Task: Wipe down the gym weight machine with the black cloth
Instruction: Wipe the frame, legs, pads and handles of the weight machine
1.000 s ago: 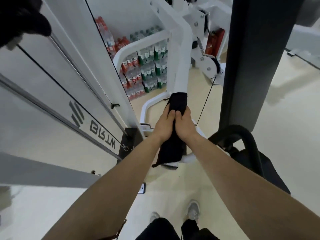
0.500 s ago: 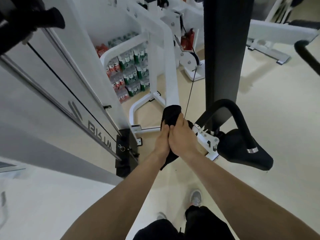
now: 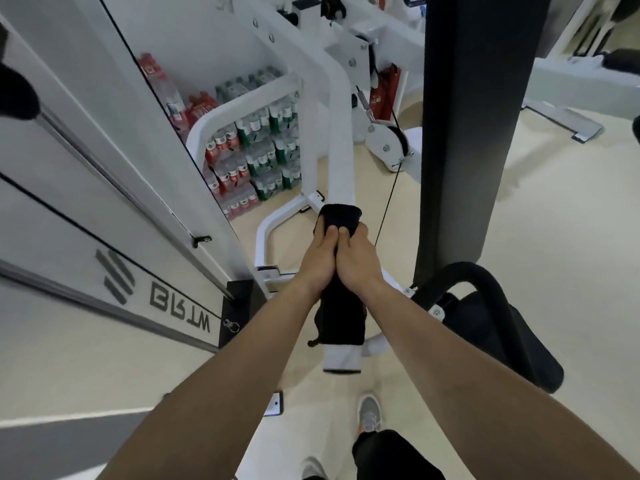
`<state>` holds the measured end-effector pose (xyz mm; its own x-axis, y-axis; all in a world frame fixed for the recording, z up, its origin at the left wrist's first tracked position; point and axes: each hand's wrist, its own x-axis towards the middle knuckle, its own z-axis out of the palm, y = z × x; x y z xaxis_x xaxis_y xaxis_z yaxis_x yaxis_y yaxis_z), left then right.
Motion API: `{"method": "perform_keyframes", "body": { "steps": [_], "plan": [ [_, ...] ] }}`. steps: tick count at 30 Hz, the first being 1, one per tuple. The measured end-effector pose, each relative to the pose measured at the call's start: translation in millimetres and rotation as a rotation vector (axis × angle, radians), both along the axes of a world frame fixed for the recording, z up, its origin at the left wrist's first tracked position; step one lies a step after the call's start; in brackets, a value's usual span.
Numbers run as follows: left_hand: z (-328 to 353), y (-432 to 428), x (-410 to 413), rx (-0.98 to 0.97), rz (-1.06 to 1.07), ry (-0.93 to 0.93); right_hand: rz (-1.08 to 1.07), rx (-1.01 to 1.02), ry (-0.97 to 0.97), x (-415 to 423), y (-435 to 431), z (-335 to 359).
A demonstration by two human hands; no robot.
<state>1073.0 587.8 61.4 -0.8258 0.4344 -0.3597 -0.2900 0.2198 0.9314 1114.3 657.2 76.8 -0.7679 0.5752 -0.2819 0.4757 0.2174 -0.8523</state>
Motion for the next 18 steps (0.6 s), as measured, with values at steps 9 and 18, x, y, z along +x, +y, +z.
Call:
{"method": "perform_keyframes", "body": {
  "steps": [9, 18],
  "plan": [
    [14.7, 74.3, -116.0, -0.079, 0.034, 0.035, 0.031, -0.168, 0.085, -124.1, 78.4, -2.4],
    [29.4, 134.3, -217.6, -0.099, 0.084, 0.064, 0.014, -0.129, 0.126, -240.4, 141.7, -3.4]
  ]
}}
